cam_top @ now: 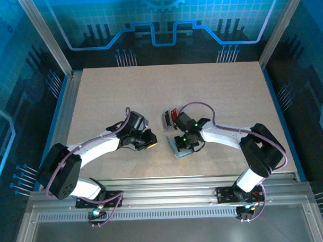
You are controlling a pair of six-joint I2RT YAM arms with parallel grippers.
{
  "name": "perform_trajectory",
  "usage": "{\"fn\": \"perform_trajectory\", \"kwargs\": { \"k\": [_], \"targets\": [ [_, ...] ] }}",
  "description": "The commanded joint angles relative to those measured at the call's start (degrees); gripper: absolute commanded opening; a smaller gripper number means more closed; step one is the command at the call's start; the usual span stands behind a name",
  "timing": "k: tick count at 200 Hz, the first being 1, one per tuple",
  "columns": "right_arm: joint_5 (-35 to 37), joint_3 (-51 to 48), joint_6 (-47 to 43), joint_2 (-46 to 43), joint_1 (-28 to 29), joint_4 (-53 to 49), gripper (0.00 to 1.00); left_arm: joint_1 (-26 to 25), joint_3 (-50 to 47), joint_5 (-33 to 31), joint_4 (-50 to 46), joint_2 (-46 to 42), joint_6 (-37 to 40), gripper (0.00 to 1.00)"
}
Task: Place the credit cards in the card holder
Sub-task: Open the card holder at the bottom-center of the table.
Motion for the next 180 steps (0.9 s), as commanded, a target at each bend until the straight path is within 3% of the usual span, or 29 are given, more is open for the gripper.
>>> {"fn": "perform_trajectory", "kwargs": {
  "k": [1, 58, 134, 180],
  "targets": [
    [-0.11, 2.85, -0.01, 1.63, 2.66, 0.02, 0.13, -0.43, 3.14, 1.01, -2.48, 0.41, 1.69, 0.14],
    [1.23, 4.88, 0.13, 5.60, 5.67, 0.05, 0.40, -2.30, 7.17, 0.60, -3.21, 3.55, 1.27, 0.14],
    [4.46, 5.92, 1.43, 10.44, 8.51, 0.25, 0.48, -2.97, 7.80, 3.18, 2.80, 11.25, -1.02, 0.13],
    [5.13, 6.59, 1.46, 10.73, 9.02, -0.49, 0.51, -2.98, 6.98, 1.17, 2.96, 14.59, -0.36, 0.11]
  ]
}}
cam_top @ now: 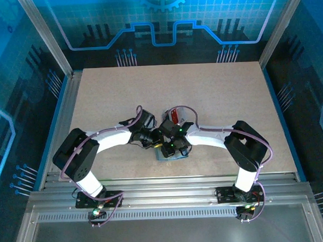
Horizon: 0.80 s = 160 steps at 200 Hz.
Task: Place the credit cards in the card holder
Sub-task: Open the card holder at the bottom-center of the table.
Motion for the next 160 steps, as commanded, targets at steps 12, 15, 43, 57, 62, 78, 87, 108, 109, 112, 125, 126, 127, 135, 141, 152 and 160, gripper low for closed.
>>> {"fn": "perform_trajectory", "kwargs": {
  "k": [12, 15, 43, 57, 62, 78, 87, 108, 109, 112, 125, 126, 127, 135, 141, 152, 160],
  "targets": [
    [0.30, 0.30, 0.34, 2.14, 0.84, -0.92, 0.51, -0.26, 0.26, -1.07, 0.05, 2.26, 0.38, 0.11],
    [0.26, 0.41, 0.27, 2.03, 0.81, -1.01, 0.51, -0.33, 0.02, -1.31, 0.00, 2.37, 0.61, 0.11],
    [-0.56, 1.21, -0.55, -0.04, 0.34, -1.88, 0.53, -0.31, -2.96, -3.43, 0.06, 2.37, 1.96, 0.10],
    [-0.67, 1.60, -0.98, -1.64, -0.40, -2.98, 0.55, -0.22, -4.52, -3.55, 1.09, 2.17, 2.37, 0.10],
    [-0.51, 1.85, -1.22, -2.35, -0.58, -3.44, 0.56, -0.23, -4.90, -3.44, 1.48, 2.15, 2.53, 0.10],
    [1.41, 3.00, -2.02, -4.76, -1.46, -5.85, 0.58, -0.15, -5.54, -3.08, 2.38, 2.44, 2.90, 0.10],
    [3.12, 4.12, -2.53, -6.10, -1.93, -7.93, 0.60, -0.19, -5.72, -3.07, 2.84, 2.52, 3.07, 0.10],
    [8.89, 7.59, -3.61, -8.44, -3.46, -13.06, 0.64, -0.15, -6.10, -3.00, 3.08, 2.77, 3.77, 0.10],
    [9.28, 7.69, -3.63, -8.58, -3.54, -13.37, 0.64, -0.15, -6.08, -3.00, 3.10, 2.73, 3.80, 0.10],
    [10.45, 8.34, -3.71, -8.75, -3.75, -14.20, 0.64, -0.15, -6.19, -2.92, 3.09, 2.63, 3.86, 0.10],
    [14.54, 10.64, -4.27, -9.33, -5.19, -17.02, 0.67, -0.16, -6.62, -2.91, 3.28, 2.06, 4.24, 0.10],
    [14.78, 10.79, -4.31, -9.33, -5.33, -17.20, 0.67, -0.15, -6.69, -2.91, 3.29, 2.02, 4.25, 0.10],
    [15.04, 10.87, -4.41, -9.34, -5.49, -17.33, 0.67, -0.15, -6.68, -2.91, 3.25, 1.96, 4.25, 0.11],
    [17.26, 12.09, -4.95, -9.20, -6.64, -18.31, 0.70, -0.23, -6.93, -2.91, 3.21, 1.49, 4.41, 0.11],
    [18.86, 13.14, -5.40, -8.65, -7.62, -19.05, 0.71, -0.19, -7.09, -2.91, 3.07, 1.09, 4.47, 0.11],
    [21.25, 15.32, -6.20, -6.95, -9.35, -20.52, 0.72, -0.21, -7.31, -2.91, 2.89, 0.54, 4.63, 0.11],
    [21.66, 16.83, -6.95, -5.56, -10.63, -20.58, 0.73, -0.26, -7.43, -2.91, 2.85, 0.08, 4.70, 0.11]
  ]
}}
